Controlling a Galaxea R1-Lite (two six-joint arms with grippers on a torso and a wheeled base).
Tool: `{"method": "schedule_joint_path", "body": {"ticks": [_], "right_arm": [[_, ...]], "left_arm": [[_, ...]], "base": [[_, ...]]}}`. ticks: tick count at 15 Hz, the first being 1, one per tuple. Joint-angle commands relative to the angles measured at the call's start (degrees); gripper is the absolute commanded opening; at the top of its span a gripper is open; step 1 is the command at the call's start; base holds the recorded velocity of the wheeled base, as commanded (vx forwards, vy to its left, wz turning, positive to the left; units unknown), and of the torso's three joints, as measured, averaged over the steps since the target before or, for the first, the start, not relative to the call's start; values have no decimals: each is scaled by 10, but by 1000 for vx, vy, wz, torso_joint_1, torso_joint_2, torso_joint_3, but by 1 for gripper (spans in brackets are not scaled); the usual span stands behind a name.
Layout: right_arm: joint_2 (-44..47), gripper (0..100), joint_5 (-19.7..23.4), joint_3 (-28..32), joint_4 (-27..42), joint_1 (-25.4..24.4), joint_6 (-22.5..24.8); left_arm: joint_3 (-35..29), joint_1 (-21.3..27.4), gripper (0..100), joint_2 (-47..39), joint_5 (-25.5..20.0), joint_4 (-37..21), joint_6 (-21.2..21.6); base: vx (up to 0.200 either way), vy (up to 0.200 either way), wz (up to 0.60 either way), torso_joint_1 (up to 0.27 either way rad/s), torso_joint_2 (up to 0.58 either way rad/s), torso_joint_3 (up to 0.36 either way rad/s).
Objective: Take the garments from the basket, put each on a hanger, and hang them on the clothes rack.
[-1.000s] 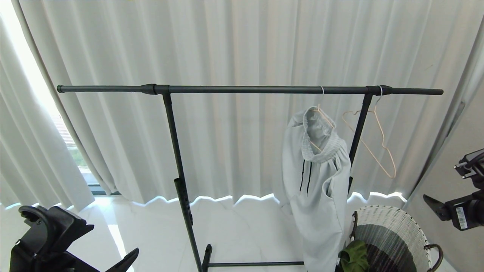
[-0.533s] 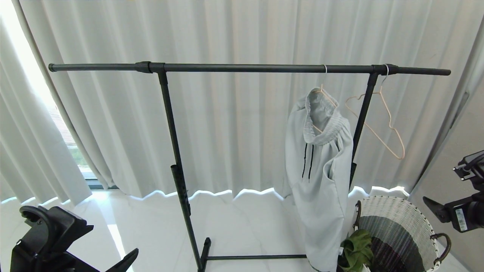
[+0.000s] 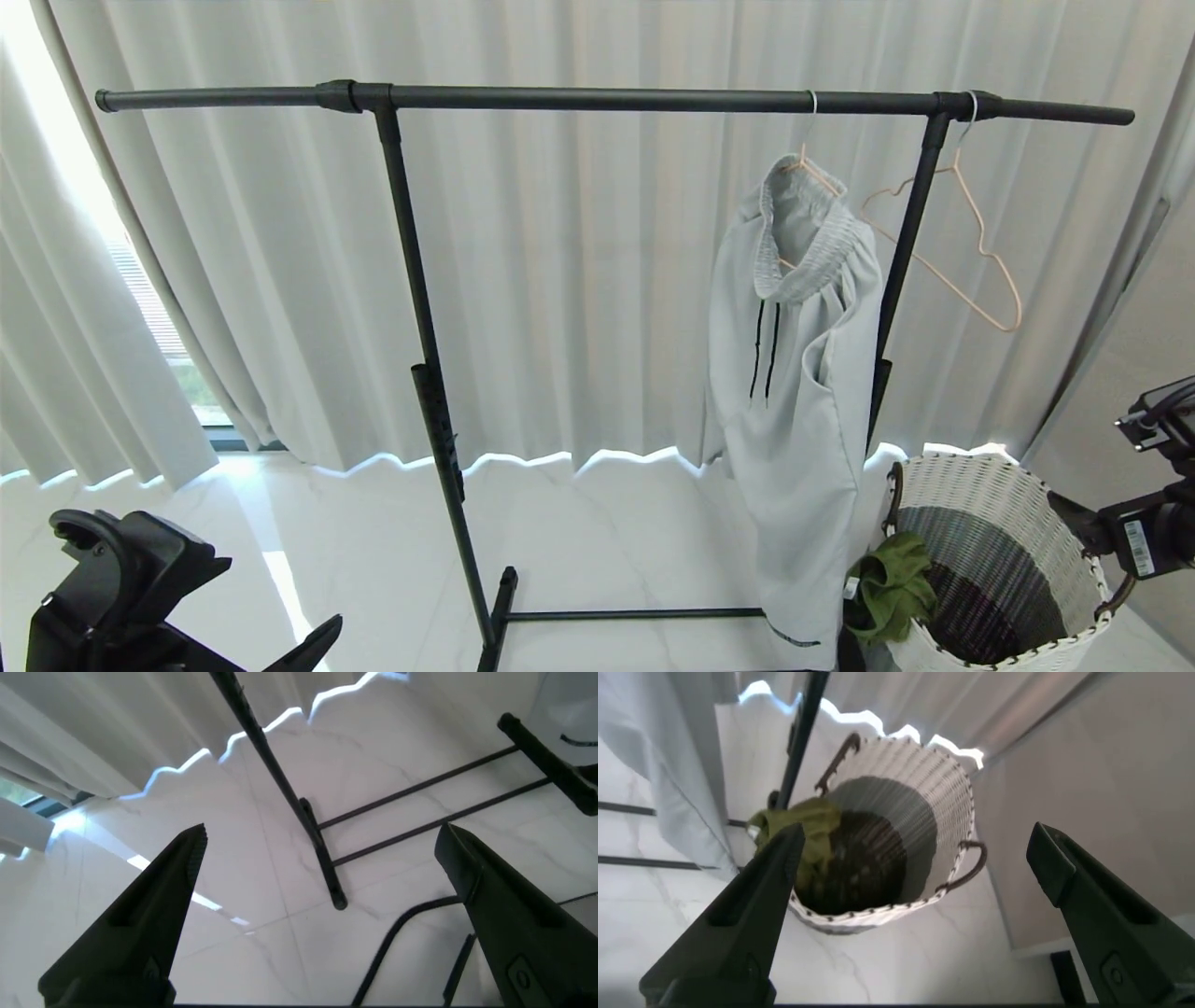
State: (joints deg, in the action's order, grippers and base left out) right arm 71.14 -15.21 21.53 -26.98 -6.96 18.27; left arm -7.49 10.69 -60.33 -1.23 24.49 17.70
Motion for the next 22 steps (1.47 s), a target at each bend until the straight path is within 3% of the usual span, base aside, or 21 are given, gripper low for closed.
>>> {"method": "schedule_joint_path", "body": {"ticks": [1,5,12,15,19,22], "right_arm": [[4,100,-3,-1,0,0,0],[11,100,-3,-3,0,0,0],[12,100,-3,-40,0,23,45],[28,100,-3,-50,0,46,54],[80,100,-2,-58,-1,48,45],[172,100,0,-58,-11,44,-9]], "left_arm": [[0,0,100,-1,0,0,0],[0,-1,100,0,0,0,0],[0,2,100,0,-1,0,2],[-8,8,100,-1,-3,0,2],[-35,12,100,-30,-3,0,0],[-49,13,100,-48,-4,0,0]], "base": [[0,0,0,-134,461,325],[0,0,0,-86,432,326],[0,0,0,-19,61,45],[200,0,0,-7,2,9],[200,0,0,6,5,5],[200,0,0,2,2,5]]}}
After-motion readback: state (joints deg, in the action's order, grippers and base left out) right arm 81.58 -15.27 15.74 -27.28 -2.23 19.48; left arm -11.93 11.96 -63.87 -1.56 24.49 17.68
